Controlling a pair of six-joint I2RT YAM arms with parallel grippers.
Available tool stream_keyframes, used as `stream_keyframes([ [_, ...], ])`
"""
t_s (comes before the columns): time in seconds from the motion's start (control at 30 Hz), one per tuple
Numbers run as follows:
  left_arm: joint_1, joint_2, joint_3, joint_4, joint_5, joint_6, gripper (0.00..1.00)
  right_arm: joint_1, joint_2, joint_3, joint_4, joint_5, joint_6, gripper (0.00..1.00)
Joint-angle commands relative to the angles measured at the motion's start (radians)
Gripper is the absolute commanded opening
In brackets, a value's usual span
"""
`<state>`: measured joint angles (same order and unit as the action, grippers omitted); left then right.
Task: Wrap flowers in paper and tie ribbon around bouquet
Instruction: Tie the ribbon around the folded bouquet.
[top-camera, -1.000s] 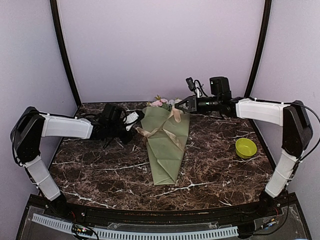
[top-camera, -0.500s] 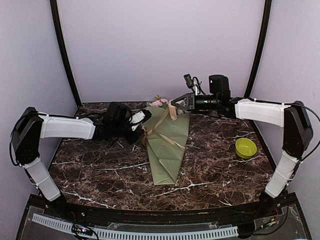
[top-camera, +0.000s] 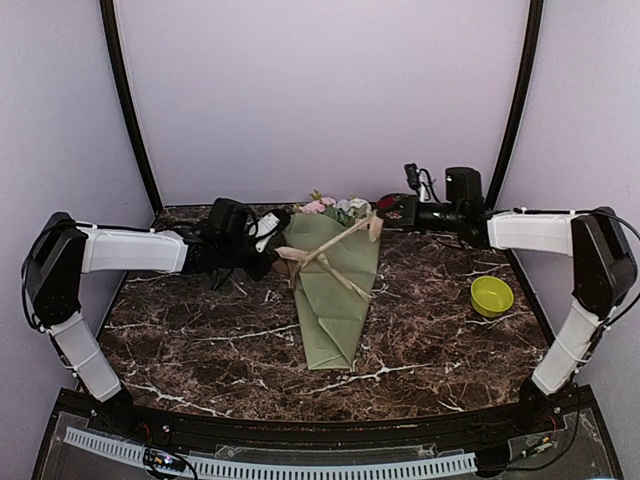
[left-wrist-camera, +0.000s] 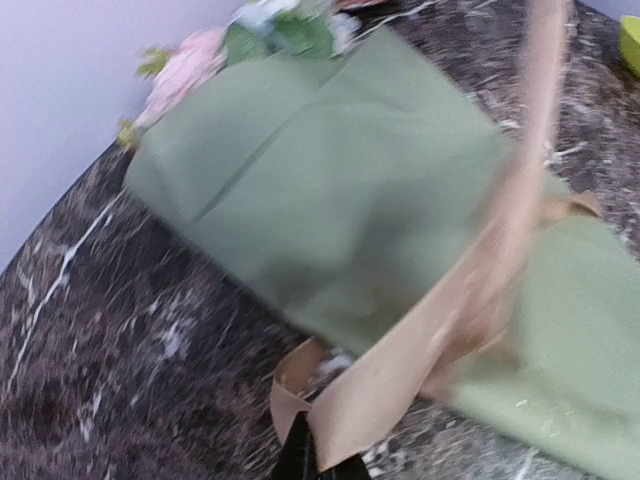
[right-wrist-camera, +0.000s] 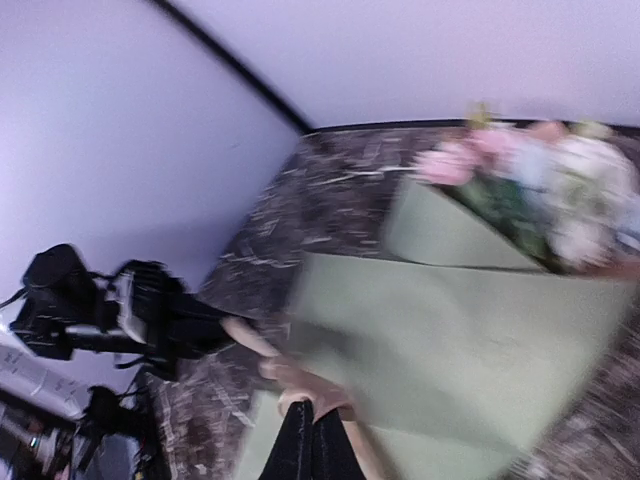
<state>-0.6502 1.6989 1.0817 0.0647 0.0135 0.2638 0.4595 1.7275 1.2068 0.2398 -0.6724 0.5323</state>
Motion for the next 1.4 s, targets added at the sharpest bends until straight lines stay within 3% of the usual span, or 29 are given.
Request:
stream_keyframes([
  [0.0, 0.178, -0.001, -0.079, -0.085, -0.064, -0.249, 0.0, -0.343, -0.092, -0.325, 0.094, 0.179, 0.131, 0.0],
  [0.13, 0.32, -0.031, -0.214, -0.111, 0.025, -0.419, 0.0, -0.563, -0.167, -0.549, 0.084, 0.216, 0.108, 0.0],
  [0.3, 0.472, -0.076, -0.378, -0.05, 0.13, -0.53, 0.0, -0.698, -0.202, -0.666, 0.11, 0.243, 0.095, 0.0],
  [0.57, 0.514, -0.083, -0.359, -0.053, 0.186, -0.528, 0.0, -0.702, -0.159, -0.622, 0.137, 0.181, 0.115, 0.0],
  [1.23, 0.546, -0.138, -0.365, -0.065, 0.101, -0.525, 0.0, -0.713, -0.269, -0.575, -0.014, 0.248, 0.023, 0.0],
  [1.37, 0.535, -0.164, -0.366, -0.028, 0.172, -0.514, 0.0, -0.639, -0.288, -0.513, -0.094, 0.209, -0.026, 0.0],
])
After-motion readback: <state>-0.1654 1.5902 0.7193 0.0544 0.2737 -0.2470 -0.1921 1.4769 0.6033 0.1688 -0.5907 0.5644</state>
